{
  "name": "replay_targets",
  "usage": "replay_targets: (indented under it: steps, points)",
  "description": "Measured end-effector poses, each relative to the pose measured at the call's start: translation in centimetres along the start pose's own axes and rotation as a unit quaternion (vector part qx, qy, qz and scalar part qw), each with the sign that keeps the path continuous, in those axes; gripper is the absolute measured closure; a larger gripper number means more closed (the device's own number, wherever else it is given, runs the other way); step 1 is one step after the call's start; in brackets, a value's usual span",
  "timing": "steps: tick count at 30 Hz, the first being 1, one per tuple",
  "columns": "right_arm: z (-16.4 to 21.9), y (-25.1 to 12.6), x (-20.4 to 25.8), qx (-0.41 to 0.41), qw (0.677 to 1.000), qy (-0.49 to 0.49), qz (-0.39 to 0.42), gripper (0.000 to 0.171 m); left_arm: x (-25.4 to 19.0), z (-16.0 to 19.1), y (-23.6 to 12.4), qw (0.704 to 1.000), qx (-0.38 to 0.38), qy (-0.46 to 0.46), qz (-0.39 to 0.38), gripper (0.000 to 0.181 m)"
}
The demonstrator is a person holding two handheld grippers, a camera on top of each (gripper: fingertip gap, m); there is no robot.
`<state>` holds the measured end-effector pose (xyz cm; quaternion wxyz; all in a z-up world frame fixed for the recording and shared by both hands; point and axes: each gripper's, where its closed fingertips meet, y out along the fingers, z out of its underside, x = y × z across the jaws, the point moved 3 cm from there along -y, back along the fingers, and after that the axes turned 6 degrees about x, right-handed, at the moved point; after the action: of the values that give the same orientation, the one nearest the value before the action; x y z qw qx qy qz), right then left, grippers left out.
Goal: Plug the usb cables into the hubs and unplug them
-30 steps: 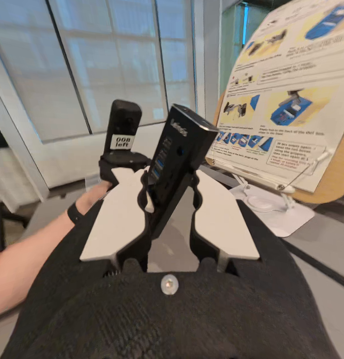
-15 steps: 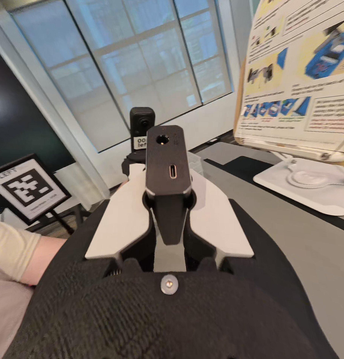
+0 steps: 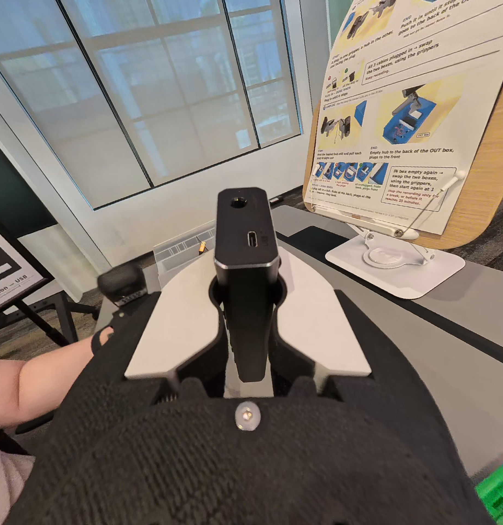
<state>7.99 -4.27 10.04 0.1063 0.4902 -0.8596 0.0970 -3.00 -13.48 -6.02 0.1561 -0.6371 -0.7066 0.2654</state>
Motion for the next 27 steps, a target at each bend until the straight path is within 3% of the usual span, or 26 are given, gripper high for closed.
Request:
replay_targets:
  steps: [2,4,7,11,14,19,23,27]
  points:
    - [0.0,-0.3,0.1,0.002,1.000,-0.007,0.006,0.141,-0.8,0.2,1.5,0.998,-0.004,-0.016,0.056,0.127]
    - [0.1,-0.6,0.1,0.008,1.000,-0.011,0.012,0.141,-0.4,0.6,2.5,0.998,0.007,-0.009,0.055,0.138]
    - [0.5,-1.0,-0.4,0.024,0.999,-0.016,0.023,0.141,-0.2,-0.2,3.2,0.997,-0.017,-0.006,0.075,0.175]
    - [-0.4,-3.3,-0.6,0.027,0.997,-0.036,0.063,0.141,1.3,-3.1,1.1,0.996,0.055,0.045,0.056,0.175]
    - [-4.5,-6.4,0.5,0.009,0.990,-0.086,0.114,0.139,2.8,-10.4,-3.4,0.985,0.109,0.136,-0.007,0.175]
    - [-16.7,-11.8,-0.1,0.046,0.968,-0.147,0.198,0.141,3.4,-28.4,-9.6,0.965,0.112,0.229,-0.070,0.175]
    - [-24.5,-17.2,-2.5,0.080,0.940,-0.143,0.298,0.141,2.7,-40.6,-11.0,0.961,0.082,0.249,-0.088,0.175]
    - [-27.3,-22.5,-4.8,0.102,0.914,-0.121,0.374,0.141,0.9,-47.6,-10.0,0.960,0.048,0.265,-0.077,0.175]
